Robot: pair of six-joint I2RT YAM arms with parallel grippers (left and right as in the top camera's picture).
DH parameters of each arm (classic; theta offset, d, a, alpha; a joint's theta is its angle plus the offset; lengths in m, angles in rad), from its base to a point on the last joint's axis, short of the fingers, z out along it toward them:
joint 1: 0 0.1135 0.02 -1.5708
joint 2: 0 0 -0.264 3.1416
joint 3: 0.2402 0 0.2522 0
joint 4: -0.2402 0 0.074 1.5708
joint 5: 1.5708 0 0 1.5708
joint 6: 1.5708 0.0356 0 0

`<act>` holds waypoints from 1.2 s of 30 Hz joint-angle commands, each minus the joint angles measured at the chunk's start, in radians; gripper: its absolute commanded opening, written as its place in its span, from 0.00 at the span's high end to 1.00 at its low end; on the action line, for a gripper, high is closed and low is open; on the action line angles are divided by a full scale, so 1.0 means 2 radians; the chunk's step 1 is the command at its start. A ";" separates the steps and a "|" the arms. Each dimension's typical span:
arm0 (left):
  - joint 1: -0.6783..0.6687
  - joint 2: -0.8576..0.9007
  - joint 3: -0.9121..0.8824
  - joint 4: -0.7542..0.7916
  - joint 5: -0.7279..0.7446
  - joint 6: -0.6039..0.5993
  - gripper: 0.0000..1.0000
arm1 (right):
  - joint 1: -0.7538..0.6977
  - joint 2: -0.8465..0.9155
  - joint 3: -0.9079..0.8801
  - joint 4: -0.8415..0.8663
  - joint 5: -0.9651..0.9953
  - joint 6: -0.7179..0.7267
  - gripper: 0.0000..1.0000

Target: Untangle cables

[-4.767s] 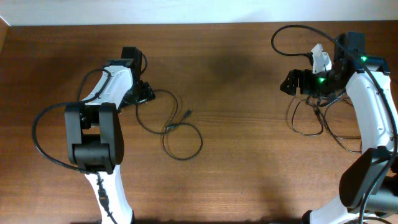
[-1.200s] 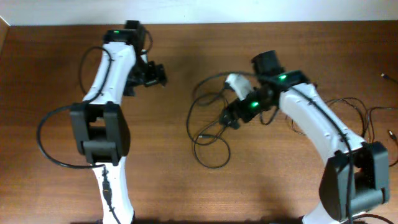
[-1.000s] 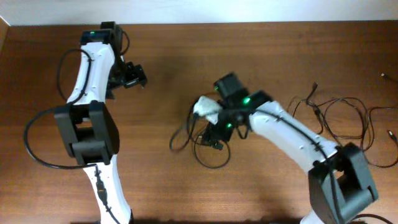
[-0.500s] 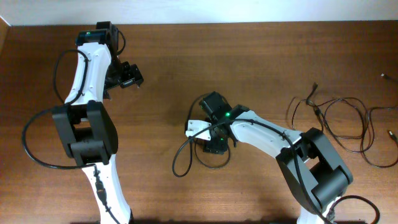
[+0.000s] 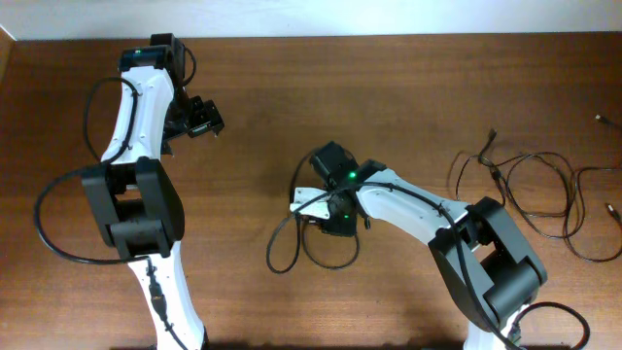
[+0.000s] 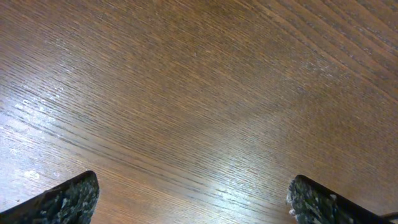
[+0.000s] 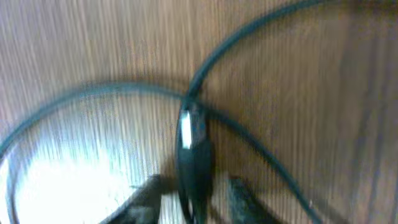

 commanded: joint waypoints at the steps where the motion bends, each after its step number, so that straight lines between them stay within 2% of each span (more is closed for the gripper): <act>1: 0.001 -0.002 0.004 0.001 -0.007 -0.005 0.01 | 0.000 -0.004 0.036 -0.032 0.020 0.011 0.54; 3: 0.001 -0.002 0.004 0.001 -0.007 -0.005 0.01 | 0.000 -0.007 0.041 -0.040 0.015 0.011 0.37; 6: 0.001 -0.002 0.004 0.001 -0.007 -0.005 0.01 | 0.000 -0.006 0.041 -0.042 0.014 0.009 0.29; 13: 0.001 -0.002 0.004 0.001 -0.007 -0.005 0.01 | 0.000 0.010 0.040 -0.016 0.017 -0.021 0.21; 18: 0.001 -0.002 0.004 0.001 -0.007 -0.005 0.01 | -0.009 0.043 0.040 0.001 0.022 -0.021 0.23; 21: 0.001 -0.002 0.004 0.001 -0.007 -0.005 0.01 | -0.019 0.060 0.040 -0.027 0.022 -0.021 0.32; 23: 0.001 -0.002 0.004 0.001 -0.007 -0.005 0.01 | -0.021 0.063 0.039 -0.046 0.020 -0.021 0.51; 26: 0.001 -0.002 0.004 0.001 -0.007 -0.005 0.01 | -0.021 0.063 0.039 -0.063 0.020 -0.017 0.56; 29: 0.001 -0.002 0.004 0.001 -0.007 -0.005 0.01 | -0.021 0.063 0.039 -0.069 -0.003 -0.017 0.71; 31: 0.001 -0.002 0.004 0.001 -0.007 -0.005 0.01 | -0.021 0.063 0.039 -0.069 -0.019 -0.017 0.74; 32: 0.001 -0.002 0.004 0.001 -0.007 -0.005 0.01 | -0.021 0.063 0.039 -0.069 -0.021 -0.017 0.88; 33: 0.001 -0.002 0.004 0.001 -0.007 -0.005 0.01 | -0.021 0.063 0.040 -0.069 -0.021 -0.017 0.96; 35: 0.001 -0.002 0.004 0.001 -0.007 -0.005 0.01 | -0.021 0.057 0.044 -0.070 -0.019 -0.004 0.96; 36: 0.001 -0.002 0.004 0.001 -0.007 -0.005 0.01 | -0.020 0.049 0.059 -0.079 -0.019 0.026 0.96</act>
